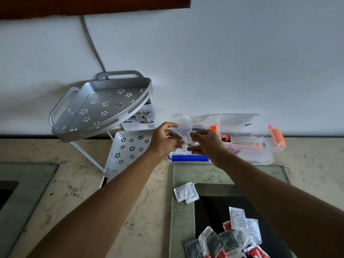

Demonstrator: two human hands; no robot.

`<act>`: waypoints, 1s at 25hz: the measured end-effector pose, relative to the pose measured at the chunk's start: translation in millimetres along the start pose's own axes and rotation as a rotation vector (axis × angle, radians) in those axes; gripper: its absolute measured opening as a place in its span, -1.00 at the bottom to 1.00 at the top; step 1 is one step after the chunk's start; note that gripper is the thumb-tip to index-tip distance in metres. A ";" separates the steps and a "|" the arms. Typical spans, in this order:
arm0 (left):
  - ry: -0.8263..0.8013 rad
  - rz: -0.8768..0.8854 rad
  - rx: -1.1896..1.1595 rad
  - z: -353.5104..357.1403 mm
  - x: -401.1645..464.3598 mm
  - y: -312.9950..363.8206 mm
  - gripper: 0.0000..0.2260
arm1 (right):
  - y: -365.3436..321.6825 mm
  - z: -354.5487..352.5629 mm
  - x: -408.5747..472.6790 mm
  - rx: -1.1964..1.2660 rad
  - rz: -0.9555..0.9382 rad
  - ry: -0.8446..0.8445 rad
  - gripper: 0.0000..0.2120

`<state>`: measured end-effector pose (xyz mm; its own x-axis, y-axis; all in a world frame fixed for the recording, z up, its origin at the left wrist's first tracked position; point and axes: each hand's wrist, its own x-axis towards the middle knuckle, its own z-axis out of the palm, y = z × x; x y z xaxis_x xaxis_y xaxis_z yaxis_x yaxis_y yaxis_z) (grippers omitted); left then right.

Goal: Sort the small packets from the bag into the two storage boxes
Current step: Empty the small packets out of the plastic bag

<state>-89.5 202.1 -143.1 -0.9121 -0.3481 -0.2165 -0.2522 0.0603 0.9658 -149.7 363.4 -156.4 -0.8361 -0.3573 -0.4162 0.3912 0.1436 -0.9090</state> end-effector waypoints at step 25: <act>0.034 -0.146 -0.259 86.6 -199.2 -9.9 -0.67 | 89.6 -69.3 -249.9 -0.066 -0.122 0.040 -0.60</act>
<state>66.8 351.8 -121.8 -0.8600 -0.3666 -0.3550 -0.2849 -0.2322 0.9300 67.7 529.5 -135.3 -0.8909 -0.3393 -0.3019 0.2608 0.1620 -0.9517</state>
